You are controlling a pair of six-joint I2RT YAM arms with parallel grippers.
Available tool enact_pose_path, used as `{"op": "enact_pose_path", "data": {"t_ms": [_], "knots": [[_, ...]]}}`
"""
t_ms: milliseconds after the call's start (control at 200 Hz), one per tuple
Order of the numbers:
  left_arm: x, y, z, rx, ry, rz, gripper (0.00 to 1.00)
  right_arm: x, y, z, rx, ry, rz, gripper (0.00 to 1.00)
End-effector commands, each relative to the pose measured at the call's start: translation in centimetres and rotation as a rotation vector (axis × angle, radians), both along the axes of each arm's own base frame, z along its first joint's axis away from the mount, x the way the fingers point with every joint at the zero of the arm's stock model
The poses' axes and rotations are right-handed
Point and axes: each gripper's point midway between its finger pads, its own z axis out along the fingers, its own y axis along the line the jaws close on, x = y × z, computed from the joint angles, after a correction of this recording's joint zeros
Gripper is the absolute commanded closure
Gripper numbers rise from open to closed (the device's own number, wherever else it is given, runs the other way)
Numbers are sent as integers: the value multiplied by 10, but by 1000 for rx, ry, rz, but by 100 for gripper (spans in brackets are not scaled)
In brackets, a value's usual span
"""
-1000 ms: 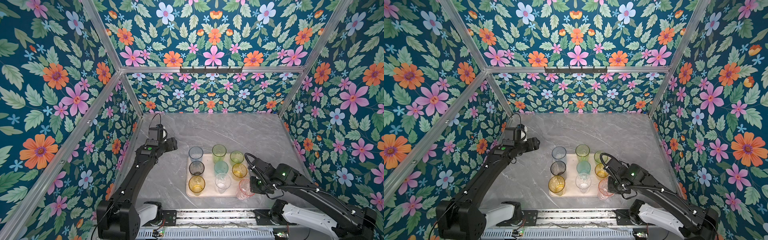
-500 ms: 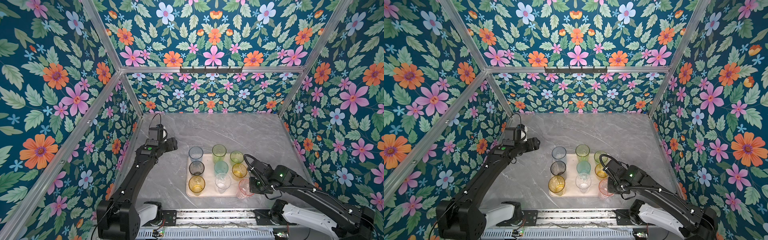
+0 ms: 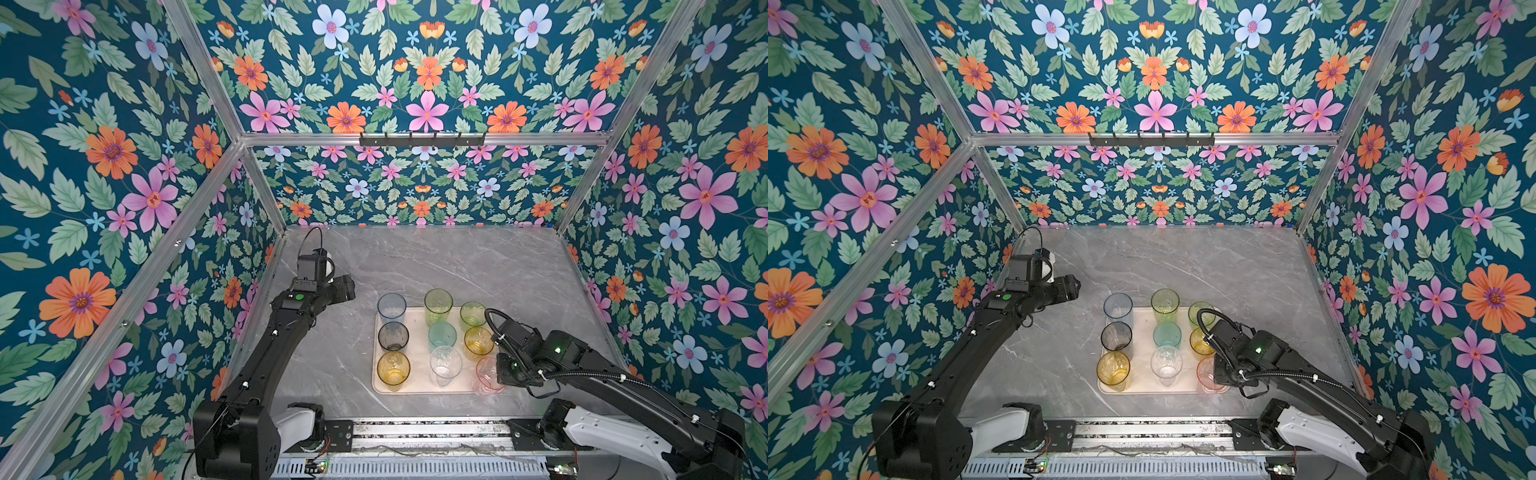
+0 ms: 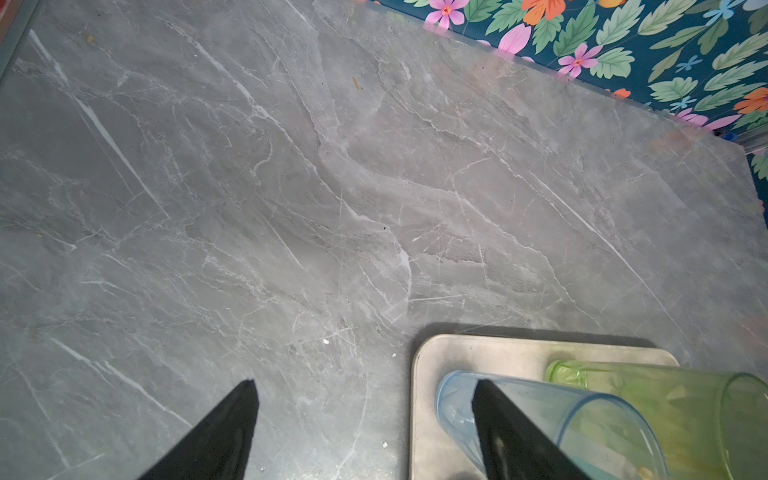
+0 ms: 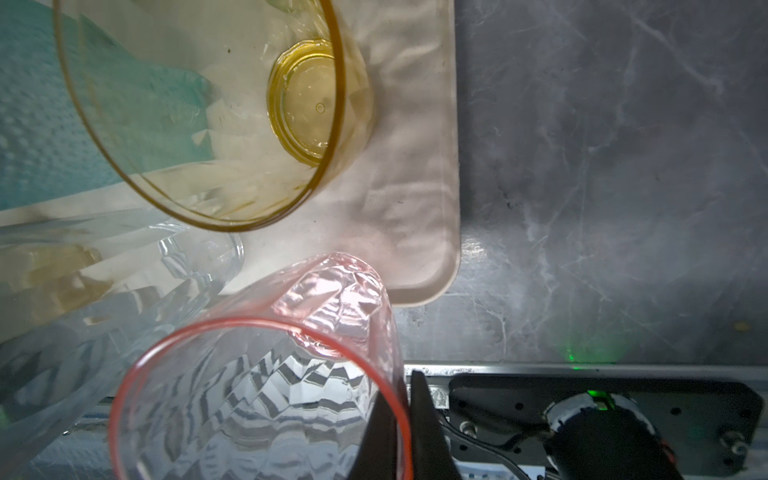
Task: Place the glasses into the tray
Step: 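Lower the pink glass onto the tray corner nearest the robot beside the amber glass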
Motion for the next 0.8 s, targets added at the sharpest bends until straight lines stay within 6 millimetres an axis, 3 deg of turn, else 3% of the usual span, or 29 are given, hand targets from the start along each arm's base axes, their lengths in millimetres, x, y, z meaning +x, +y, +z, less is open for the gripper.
{"op": "enact_pose_path", "data": {"t_ms": [0,795], "knots": [[1,1,-1,1,0,1,16,3,-2,-1,-9,-12,-20,100],[1,0,-2,1,3,0,16,18,1,-7,-31,-80,16,100]]}}
